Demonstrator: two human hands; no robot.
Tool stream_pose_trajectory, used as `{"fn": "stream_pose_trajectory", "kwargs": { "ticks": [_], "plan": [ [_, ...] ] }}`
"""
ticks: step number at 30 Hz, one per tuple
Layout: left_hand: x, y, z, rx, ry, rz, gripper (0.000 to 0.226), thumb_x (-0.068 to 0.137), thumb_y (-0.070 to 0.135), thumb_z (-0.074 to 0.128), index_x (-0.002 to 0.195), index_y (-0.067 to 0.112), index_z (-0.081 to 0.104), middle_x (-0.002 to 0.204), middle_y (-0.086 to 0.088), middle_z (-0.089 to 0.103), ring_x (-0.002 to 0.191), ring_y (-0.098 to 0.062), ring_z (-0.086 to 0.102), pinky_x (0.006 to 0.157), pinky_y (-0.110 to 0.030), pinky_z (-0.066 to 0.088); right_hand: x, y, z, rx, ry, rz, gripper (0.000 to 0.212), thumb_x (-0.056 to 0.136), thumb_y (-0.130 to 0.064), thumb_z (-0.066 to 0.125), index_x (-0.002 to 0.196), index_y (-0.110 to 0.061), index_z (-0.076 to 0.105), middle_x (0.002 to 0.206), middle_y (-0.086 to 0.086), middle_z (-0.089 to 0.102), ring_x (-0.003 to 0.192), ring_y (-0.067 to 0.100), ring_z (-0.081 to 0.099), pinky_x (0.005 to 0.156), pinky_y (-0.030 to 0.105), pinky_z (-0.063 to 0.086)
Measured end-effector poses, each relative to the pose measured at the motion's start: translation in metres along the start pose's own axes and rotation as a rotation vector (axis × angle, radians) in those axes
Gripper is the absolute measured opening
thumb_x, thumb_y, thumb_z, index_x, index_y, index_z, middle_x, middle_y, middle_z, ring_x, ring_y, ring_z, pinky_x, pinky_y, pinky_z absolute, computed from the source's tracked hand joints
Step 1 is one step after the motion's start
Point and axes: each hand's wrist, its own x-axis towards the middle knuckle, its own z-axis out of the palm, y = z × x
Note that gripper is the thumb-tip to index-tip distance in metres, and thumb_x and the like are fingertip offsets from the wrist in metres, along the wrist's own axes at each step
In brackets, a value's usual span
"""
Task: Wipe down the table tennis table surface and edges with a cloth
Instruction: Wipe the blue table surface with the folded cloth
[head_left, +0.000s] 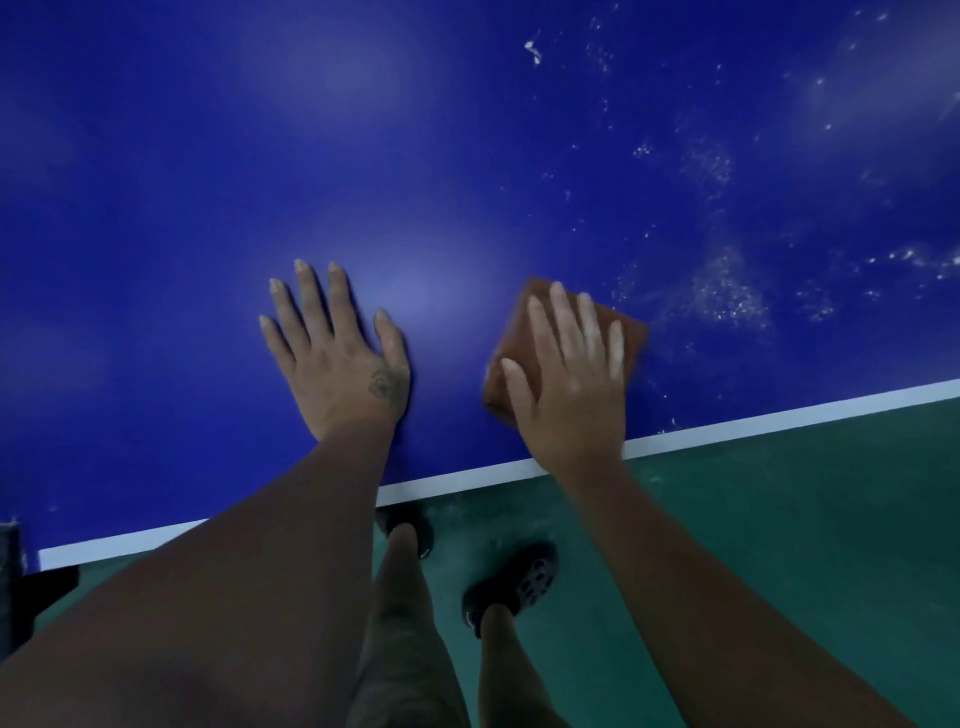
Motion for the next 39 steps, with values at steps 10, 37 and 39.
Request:
{"fn": "stream_pose_trajectory", "kwargs": {
  "ticks": [10, 37, 39],
  "plan": [
    [0.000, 0.001, 0.002, 0.009, 0.033, -0.003, 0.071, 0.111, 0.054, 0.033, 0.173, 0.022, 0.025, 0.183, -0.006, 0.013, 0.170, -0.032, 0.005, 0.137, -0.056, 0.003, -0.057, 0.023, -0.017, -0.014, -0.062, 0.251, 0.069, 0.113, -0.051, 0.031, 0.170, -0.011, 0.025, 0.180, 0.011, 0.013, 0.167, 0.034, 0.008, 0.132, 0.064, 0.008],
    [-0.001, 0.004, 0.001, -0.016, 0.092, -0.007, 0.069, 0.110, 0.051, 0.039, 0.171, 0.021, 0.032, 0.182, -0.007, 0.020, 0.169, -0.032, 0.009, 0.137, -0.054, 0.004, 0.054, 0.003, -0.004, 0.063, -0.126, -0.305, 0.068, 0.112, -0.056, 0.035, 0.170, -0.022, 0.027, 0.180, 0.000, 0.015, 0.167, 0.025, 0.008, 0.134, 0.055, 0.007],
    [-0.001, 0.005, -0.001, -0.018, 0.078, -0.010, 0.069, 0.109, 0.051, 0.038, 0.172, 0.021, 0.031, 0.182, -0.007, 0.019, 0.170, -0.032, 0.008, 0.137, -0.055, 0.004, 0.054, 0.043, -0.012, 0.025, -0.107, -0.242, 0.068, 0.112, -0.058, 0.033, 0.171, -0.025, 0.024, 0.180, -0.002, 0.013, 0.167, 0.023, 0.007, 0.134, 0.056, 0.008]
  ]
}}
